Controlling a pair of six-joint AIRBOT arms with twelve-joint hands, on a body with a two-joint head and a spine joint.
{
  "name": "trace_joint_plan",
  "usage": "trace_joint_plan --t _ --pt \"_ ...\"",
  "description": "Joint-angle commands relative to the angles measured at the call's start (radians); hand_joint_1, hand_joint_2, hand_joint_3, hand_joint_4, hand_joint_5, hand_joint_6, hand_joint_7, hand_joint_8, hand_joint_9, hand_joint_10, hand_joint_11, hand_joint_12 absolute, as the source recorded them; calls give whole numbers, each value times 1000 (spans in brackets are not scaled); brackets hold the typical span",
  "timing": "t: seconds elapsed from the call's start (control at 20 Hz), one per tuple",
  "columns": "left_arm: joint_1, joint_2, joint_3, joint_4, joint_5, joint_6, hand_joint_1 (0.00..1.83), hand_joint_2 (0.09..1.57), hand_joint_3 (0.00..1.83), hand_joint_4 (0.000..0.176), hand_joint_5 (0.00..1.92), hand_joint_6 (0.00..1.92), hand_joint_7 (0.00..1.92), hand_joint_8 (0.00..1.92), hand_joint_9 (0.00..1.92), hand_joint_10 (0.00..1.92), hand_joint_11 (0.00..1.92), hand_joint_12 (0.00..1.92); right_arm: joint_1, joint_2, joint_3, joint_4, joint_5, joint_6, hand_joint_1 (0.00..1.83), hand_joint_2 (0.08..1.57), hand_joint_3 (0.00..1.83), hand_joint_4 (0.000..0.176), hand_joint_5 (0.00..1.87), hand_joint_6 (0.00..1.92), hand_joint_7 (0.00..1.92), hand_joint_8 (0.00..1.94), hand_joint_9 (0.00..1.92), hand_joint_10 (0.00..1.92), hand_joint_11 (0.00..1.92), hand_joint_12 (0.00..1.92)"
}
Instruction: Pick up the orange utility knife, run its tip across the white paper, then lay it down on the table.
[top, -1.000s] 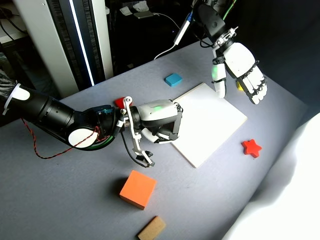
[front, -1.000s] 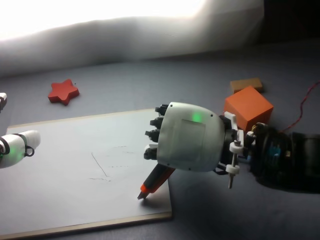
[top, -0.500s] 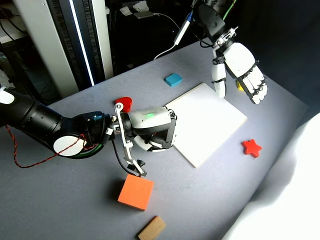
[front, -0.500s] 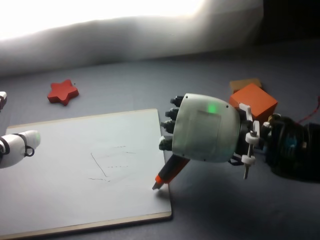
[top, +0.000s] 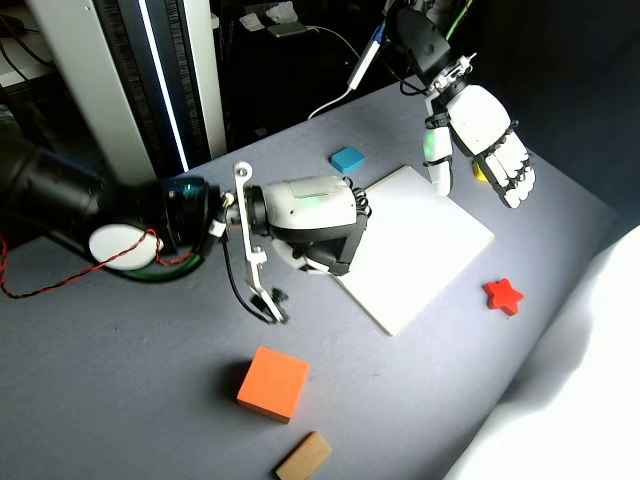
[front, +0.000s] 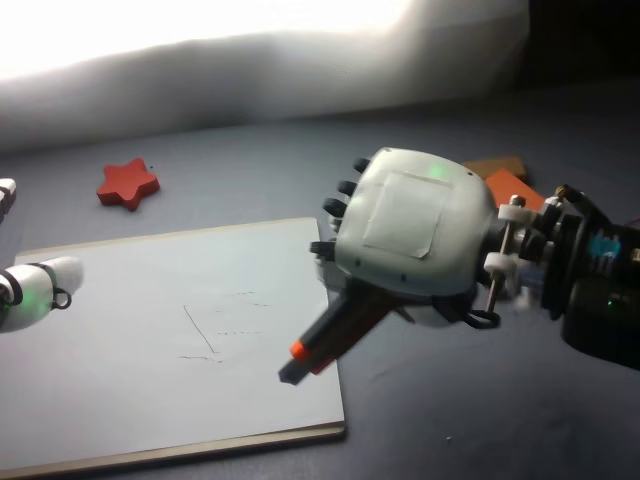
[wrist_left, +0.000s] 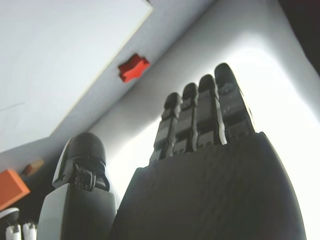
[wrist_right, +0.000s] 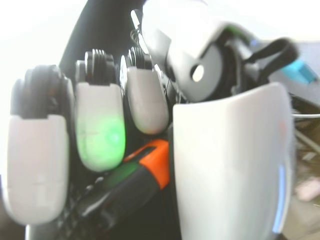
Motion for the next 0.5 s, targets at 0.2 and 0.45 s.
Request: trace_joint_plan --t 0.2,0.45 --pt "-67 -40 -9 183 78 0 0 1305 0 0 32 6 32 3 11 4 0 212 42 67 -52 151 -202 30 1486 998 768 176 1620 1921 1816 1941 1920 1921 1921 1921" --pt "-118 -71 -75 220 117 48 0 1301 0 0 48 5 37 0 16 3 0 234 17 70 -25 186 -265 24 1470 1031 739 176 1613 1921 1826 1941 1921 1921 1921 1921"
